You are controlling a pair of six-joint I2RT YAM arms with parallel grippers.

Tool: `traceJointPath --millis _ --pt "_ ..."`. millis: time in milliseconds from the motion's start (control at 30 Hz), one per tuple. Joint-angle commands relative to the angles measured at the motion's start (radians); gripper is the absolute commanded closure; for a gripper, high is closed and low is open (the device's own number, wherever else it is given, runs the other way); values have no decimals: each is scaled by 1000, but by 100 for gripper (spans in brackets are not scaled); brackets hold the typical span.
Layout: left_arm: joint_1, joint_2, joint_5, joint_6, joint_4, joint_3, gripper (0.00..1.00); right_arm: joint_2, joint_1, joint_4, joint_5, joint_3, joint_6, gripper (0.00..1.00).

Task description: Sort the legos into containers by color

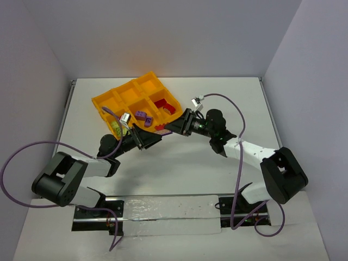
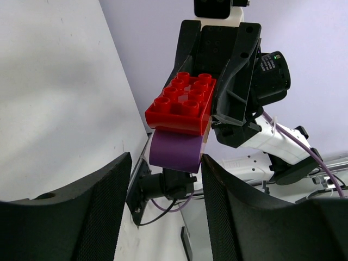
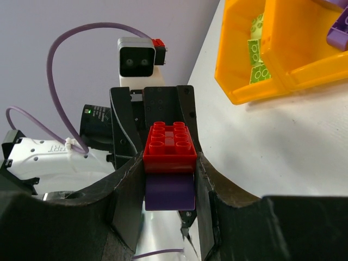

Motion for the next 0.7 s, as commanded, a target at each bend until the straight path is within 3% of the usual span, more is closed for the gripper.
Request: traceJointPath --millis 0,400,667 --pt "-6 43 10 -43 263 18 42 8 -3 88 -35 40 20 100" --pt "-7 20 -3 -84 327 28 41 24 -3 100 -54 38 26 100" --pt "-10 -64 2 7 186 47 28 21 -1 115 -65 38 40 100"
